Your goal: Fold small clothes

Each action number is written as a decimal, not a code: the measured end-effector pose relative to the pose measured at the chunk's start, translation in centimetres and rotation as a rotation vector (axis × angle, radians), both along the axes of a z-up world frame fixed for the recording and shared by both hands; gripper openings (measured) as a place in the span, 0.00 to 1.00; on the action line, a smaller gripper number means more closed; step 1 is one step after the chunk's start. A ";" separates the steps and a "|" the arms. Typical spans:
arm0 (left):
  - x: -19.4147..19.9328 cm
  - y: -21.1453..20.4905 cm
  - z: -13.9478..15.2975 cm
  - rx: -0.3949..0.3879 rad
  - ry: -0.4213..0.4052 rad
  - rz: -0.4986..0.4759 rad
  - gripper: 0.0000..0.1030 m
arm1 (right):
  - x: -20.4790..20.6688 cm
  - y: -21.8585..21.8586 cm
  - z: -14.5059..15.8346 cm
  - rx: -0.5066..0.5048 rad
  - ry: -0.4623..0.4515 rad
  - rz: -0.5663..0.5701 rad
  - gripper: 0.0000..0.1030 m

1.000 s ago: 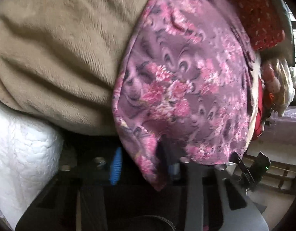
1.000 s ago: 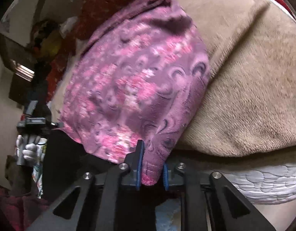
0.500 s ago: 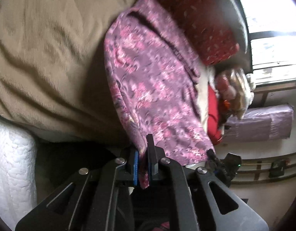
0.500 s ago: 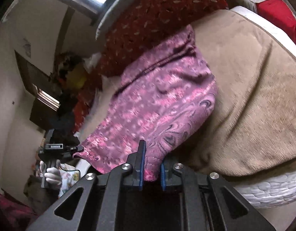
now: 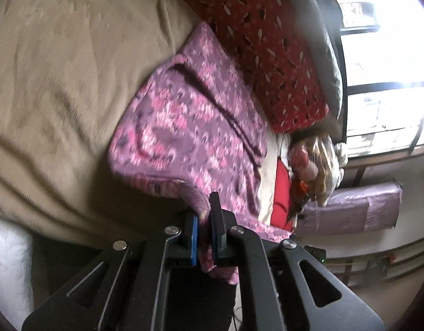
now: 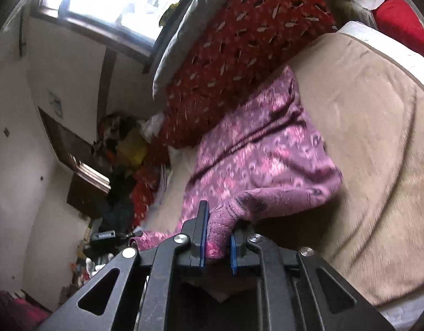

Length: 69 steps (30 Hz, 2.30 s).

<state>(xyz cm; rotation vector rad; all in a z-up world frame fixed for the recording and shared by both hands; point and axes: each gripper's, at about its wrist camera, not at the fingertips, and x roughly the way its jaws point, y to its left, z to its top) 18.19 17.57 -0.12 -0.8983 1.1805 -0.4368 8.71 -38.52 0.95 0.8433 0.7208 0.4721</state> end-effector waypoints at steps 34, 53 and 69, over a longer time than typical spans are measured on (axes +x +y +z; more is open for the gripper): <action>35.4 -5.0 -5.1 0.169 0.078 0.162 0.05 | 35.5 -6.2 -9.8 0.271 0.282 -0.258 0.17; 30.2 -6.5 -4.2 0.168 0.022 0.108 0.52 | 33.4 -7.6 -9.7 0.021 0.279 -0.361 0.47; 26.2 -10.9 -3.9 0.432 -0.104 0.117 0.52 | 30.5 -7.1 -6.9 -0.142 0.208 -0.278 0.31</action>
